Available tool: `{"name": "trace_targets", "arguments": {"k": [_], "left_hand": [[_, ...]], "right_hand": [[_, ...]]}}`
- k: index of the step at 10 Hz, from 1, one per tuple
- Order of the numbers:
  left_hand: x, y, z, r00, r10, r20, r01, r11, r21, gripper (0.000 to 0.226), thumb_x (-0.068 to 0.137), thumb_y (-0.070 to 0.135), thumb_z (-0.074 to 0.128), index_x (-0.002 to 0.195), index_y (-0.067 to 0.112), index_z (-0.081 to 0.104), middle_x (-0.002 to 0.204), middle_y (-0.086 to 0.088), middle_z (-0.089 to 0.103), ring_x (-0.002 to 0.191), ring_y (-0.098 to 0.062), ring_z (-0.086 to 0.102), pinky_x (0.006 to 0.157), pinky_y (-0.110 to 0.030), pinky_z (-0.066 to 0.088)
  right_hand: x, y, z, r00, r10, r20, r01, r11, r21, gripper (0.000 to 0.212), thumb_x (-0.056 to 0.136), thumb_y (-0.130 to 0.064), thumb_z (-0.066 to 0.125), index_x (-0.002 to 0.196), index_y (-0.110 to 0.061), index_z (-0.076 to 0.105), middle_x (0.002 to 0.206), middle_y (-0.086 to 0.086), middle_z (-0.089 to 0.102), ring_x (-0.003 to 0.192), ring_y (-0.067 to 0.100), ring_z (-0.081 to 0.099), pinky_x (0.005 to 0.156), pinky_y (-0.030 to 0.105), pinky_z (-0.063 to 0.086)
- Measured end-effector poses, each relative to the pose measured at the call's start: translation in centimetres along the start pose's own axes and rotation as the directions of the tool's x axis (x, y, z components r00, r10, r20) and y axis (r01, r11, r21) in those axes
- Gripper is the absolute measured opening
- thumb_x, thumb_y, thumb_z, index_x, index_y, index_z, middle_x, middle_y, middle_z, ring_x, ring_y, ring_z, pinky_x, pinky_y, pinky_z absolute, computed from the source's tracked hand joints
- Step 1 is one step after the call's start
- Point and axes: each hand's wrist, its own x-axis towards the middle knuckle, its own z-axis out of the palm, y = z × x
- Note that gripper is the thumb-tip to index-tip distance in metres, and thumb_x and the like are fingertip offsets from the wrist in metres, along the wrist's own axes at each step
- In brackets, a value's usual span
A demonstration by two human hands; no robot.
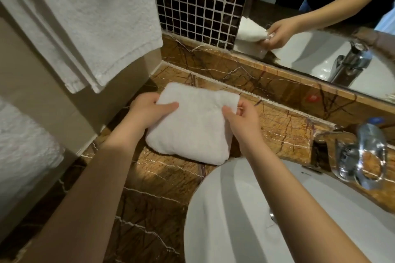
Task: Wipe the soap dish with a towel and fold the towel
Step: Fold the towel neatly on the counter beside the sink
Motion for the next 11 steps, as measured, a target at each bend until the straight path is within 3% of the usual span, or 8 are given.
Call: {"name": "trace_targets", "arguments": {"k": [1,2,4,5,6,7,9,11], "left_hand": [[1.2,0.4,0.9,0.999,0.030,-0.042,-0.034,0.995,-0.091,0.043,0.085,0.035,0.064,0.119,0.011,0.058,0.110,-0.005,0.064,0.101,-0.024,0.059,0.082,-0.039,0.048],[2.1,-0.5,2.0,0.998,-0.059,-0.021,0.061,0.994,0.090,0.062,0.085,0.045,0.058,0.134,0.009,0.045,0.131,-0.012,0.054,0.114,-0.032,0.052,0.094,-0.045,0.044],[1.9,-2.5,2.3,0.999,-0.025,-0.043,0.032,0.983,0.182,0.055,0.097,0.046,0.034,0.140,0.013,0.040,0.145,-0.012,0.044,0.130,-0.031,0.041,0.099,-0.036,0.032],[0.8,-4.4,0.6,0.991,0.088,-0.105,-0.061,0.969,0.240,0.044,0.097,0.039,0.038,0.123,0.009,0.057,0.127,-0.015,0.058,0.114,-0.031,0.052,0.087,-0.035,0.036],[0.4,-5.9,-0.9,0.962,0.213,-0.169,-0.159,0.945,0.287,0.038,0.098,0.033,0.040,0.106,0.006,0.066,0.108,-0.017,0.066,0.096,-0.028,0.056,0.081,-0.035,0.038],[0.1,-6.4,-1.4,0.938,0.294,-0.183,-0.207,0.899,0.386,0.039,0.098,0.032,0.039,0.107,0.005,0.066,0.104,-0.015,0.067,0.095,-0.030,0.057,0.079,-0.035,0.040],[0.2,-7.0,-1.9,0.942,0.308,-0.133,-0.224,0.873,0.434,0.037,0.098,0.035,0.038,0.086,0.012,0.065,0.084,-0.009,0.063,0.083,-0.028,0.057,0.069,-0.034,0.037],[-0.9,-4.7,-1.5,0.904,0.408,-0.127,-0.205,0.674,0.709,0.038,0.096,0.039,0.037,0.120,0.017,0.056,0.109,-0.010,0.064,0.096,-0.030,0.058,0.075,-0.042,0.050]], "right_hand": [[1.2,-0.2,-0.4,0.996,-0.008,-0.092,0.010,0.999,0.030,0.019,0.088,-0.024,0.061,0.103,-0.013,0.057,0.099,0.000,0.065,0.094,0.021,0.064,0.081,0.041,0.055],[2.5,0.9,0.0,0.986,0.168,0.011,-0.157,0.941,-0.301,0.038,0.077,-0.037,0.071,0.104,-0.014,0.058,0.102,-0.001,0.066,0.096,0.023,0.063,0.081,0.044,0.054],[1.3,1.6,0.6,0.985,0.167,0.032,-0.131,0.868,-0.478,0.058,0.073,-0.039,0.074,0.119,-0.012,0.053,0.115,0.005,0.064,0.102,0.028,0.061,0.067,0.033,0.044],[-1.3,1.9,1.3,0.978,0.187,0.092,-0.123,0.874,-0.471,0.060,0.073,-0.037,0.075,0.119,-0.008,0.049,0.109,0.005,0.059,0.101,0.027,0.058,0.066,0.032,0.040],[-3.6,2.7,2.2,0.983,0.143,0.117,-0.081,0.904,-0.420,0.046,0.075,-0.033,0.075,0.103,-0.010,0.046,0.091,0.001,0.052,0.079,0.018,0.050,0.054,0.029,0.033],[-4.3,3.1,2.5,0.987,0.124,0.103,-0.076,0.922,-0.381,0.043,0.075,-0.030,0.076,0.094,-0.013,0.042,0.077,-0.001,0.045,0.066,0.014,0.044,0.048,0.027,0.028],[-4.8,3.1,2.6,0.990,0.088,0.112,-0.037,0.918,-0.394,0.043,0.074,-0.030,0.077,0.092,-0.013,0.042,0.080,0.004,0.051,0.071,0.023,0.053,0.048,0.028,0.031],[-4.5,1.2,1.9,0.986,0.079,0.145,0.025,0.797,-0.604,0.050,0.076,-0.039,0.071,0.106,-0.004,0.050,0.083,0.005,0.058,0.073,0.022,0.057,0.044,0.028,0.033]]}}
